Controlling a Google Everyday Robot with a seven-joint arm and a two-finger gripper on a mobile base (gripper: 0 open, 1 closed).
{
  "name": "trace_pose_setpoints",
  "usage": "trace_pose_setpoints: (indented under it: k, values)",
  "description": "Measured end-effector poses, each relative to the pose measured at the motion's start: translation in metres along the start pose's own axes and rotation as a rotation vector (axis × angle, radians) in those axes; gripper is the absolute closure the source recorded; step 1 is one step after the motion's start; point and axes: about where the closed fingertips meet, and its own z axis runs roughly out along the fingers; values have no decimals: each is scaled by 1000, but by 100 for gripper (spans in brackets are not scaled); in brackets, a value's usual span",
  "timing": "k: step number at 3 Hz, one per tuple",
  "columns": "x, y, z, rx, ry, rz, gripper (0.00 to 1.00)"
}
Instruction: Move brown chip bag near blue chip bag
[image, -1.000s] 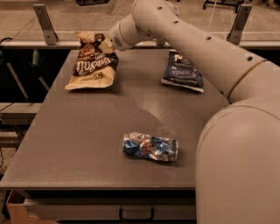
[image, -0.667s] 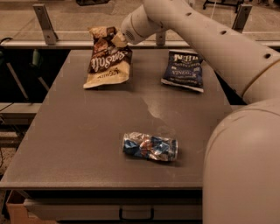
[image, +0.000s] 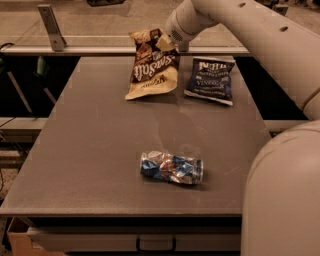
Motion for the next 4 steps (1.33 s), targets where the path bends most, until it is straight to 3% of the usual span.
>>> trace_pose_setpoints:
  k: [1, 4]
  values:
    - [21, -4, -5, -13, 45, -23, 85]
    - [36, -13, 4, -34, 84, -63, 15]
